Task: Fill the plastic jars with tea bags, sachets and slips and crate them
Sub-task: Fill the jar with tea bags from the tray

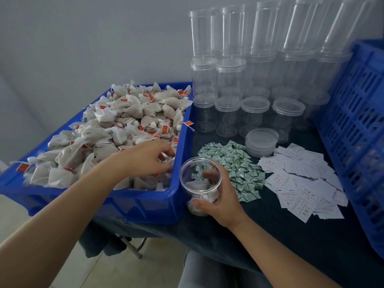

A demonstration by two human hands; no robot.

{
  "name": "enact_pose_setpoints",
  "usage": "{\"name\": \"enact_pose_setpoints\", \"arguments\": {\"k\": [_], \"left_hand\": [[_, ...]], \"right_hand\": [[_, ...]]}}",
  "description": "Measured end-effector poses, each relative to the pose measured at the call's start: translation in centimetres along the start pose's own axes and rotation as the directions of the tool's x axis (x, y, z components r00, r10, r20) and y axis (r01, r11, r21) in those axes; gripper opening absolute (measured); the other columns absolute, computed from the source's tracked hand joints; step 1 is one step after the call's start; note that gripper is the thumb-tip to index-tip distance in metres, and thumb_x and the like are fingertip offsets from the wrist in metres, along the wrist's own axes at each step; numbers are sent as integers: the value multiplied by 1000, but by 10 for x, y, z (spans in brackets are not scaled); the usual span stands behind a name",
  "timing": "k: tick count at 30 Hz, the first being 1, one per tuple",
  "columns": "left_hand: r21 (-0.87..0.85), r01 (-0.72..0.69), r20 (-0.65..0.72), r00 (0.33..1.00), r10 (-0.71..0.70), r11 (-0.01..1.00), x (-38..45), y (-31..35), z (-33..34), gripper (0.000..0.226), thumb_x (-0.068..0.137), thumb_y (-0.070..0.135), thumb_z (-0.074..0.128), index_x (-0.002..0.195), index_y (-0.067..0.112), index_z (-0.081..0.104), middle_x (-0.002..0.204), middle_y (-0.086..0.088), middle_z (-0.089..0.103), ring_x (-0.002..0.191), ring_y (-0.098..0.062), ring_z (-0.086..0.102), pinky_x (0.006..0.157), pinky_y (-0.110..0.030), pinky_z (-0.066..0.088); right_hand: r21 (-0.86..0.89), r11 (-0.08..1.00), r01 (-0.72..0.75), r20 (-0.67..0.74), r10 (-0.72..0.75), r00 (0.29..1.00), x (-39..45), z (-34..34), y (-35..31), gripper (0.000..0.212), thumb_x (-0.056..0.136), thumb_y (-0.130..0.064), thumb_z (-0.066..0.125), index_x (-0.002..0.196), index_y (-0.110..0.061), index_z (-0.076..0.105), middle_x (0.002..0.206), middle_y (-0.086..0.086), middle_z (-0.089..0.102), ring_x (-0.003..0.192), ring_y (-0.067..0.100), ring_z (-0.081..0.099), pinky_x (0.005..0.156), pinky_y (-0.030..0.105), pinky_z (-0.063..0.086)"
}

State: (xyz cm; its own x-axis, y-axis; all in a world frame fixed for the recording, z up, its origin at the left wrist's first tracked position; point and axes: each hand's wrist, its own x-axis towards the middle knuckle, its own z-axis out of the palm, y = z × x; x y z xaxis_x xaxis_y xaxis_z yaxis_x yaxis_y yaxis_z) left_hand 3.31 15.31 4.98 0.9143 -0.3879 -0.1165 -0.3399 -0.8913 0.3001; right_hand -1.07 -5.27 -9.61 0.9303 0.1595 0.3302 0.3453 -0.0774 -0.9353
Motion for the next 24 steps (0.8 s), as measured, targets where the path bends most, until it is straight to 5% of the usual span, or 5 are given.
{"name": "enact_pose_setpoints", "arguments": {"k": [13,19,24], "left_hand": [[71,117,47,992,-120,991,10,-3,9,31,90,27,60,120,18,57,113,2,60,97,-10,57,86,-28,51],[96,86,-30,996,-83,992,11,-4,13,22,91,24,57,111,18,65,96,7,59,84,-9,54,66,-18,39],[83,56,-148,988,-44,995,9,-6,10,13,90,24,58,82,18,66,78,10,55,72,-4,51,60,-18,35]], "right_hand": [[-22,1000,-9,1,9,1000,0,0,-1,90,55,-47,85,125,-74,35,122,-30,53,124,-1,51,95,10,43],[-26,1000,-8,4,8,1000,0,0,-1,90,55,-47,85,125,-74,34,123,-34,52,126,0,50,95,9,43],[-22,1000,-15,0,15,1000,0,0,0,90,56,-48,85,125,-75,34,121,-36,52,126,-1,50,95,8,43]]}}
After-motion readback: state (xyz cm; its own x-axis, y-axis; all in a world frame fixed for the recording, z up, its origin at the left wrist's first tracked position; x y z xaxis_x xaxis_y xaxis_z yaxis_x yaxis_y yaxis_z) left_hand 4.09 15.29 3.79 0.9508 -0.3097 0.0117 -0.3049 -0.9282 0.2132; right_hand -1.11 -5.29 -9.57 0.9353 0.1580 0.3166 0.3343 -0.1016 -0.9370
